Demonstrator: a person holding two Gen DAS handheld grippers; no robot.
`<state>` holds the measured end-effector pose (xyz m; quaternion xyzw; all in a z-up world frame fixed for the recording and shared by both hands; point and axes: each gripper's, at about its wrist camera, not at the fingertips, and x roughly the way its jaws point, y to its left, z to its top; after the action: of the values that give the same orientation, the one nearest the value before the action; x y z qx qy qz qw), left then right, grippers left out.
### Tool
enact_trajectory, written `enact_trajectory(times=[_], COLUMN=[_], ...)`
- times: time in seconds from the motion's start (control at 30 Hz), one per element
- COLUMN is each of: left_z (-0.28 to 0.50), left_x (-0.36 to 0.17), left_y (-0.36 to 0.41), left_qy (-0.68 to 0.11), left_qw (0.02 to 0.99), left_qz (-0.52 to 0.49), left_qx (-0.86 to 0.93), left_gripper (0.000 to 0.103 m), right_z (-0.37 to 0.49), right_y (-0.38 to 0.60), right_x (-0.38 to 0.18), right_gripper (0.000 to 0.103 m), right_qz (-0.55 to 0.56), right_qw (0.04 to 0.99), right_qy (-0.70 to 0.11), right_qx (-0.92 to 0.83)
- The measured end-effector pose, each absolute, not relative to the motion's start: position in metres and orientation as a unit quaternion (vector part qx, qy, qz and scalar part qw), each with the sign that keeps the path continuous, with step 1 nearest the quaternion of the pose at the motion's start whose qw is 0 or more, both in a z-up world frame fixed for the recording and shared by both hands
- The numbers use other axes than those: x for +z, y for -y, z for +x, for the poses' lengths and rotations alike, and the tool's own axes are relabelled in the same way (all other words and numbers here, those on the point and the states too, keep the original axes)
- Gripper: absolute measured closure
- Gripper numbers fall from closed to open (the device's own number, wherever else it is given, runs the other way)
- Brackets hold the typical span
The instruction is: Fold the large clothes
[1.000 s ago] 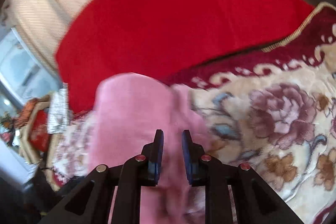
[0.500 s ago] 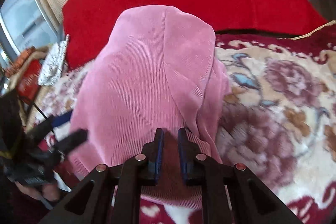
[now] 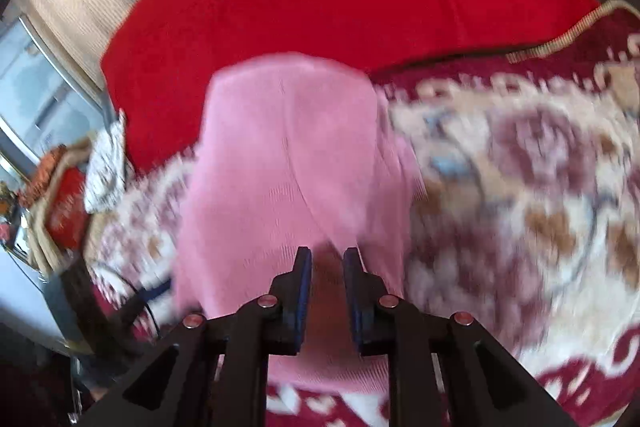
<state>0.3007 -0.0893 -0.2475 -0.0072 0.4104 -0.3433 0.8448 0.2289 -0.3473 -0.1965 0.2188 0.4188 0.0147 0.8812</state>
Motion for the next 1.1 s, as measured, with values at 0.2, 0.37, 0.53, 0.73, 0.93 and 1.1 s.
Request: enact_trajectory(times=[0.2,0.37,0.53,0.73,0.93,1.1], left_z=[0.302,0.308,0.310,0.301,0.286,0.273], left_x=[-0.248,-0.248,-0.246,-0.236,-0.226,-0.219], left_y=[0.092,0.092,0.088,0.078,0.075,0.076], left_qy=[-0.408,-0.410,-0.411,-0.393,-0.368,-0.356], left_qw=[0.843,0.839,0.839,0.860,0.878,0.886], left_qz=[0.001,-0.014,-0.016,-0.014,0.011,0.032], left_qx=[-0.350,-0.358,-0.356,-0.324,-0.306,-0.295], left_gripper=[0.002,0.002,0.002,0.003,0.003,0.003], right_z=[0.313,0.390,0.366,0.294,0.232,0.223], right_y=[0.340,0.367,0.355,0.342,0.327,0.335], right_x=[-0.167,-0.242,-0.223,-0.186,-0.201,-0.245], right_gripper=[0.080,0.024,0.024,0.025,0.043,0.044], right_qz=[0.212,0.268,0.221,0.208,0.192,0.220], right_qw=[0.879,0.823,0.857,0.897,0.907,0.891], right_qy=[-0.426,-0.500,-0.466,-0.390,-0.376,-0.397], right_qx=[0.029,-0.003,-0.018,0.014,0.011,0.014])
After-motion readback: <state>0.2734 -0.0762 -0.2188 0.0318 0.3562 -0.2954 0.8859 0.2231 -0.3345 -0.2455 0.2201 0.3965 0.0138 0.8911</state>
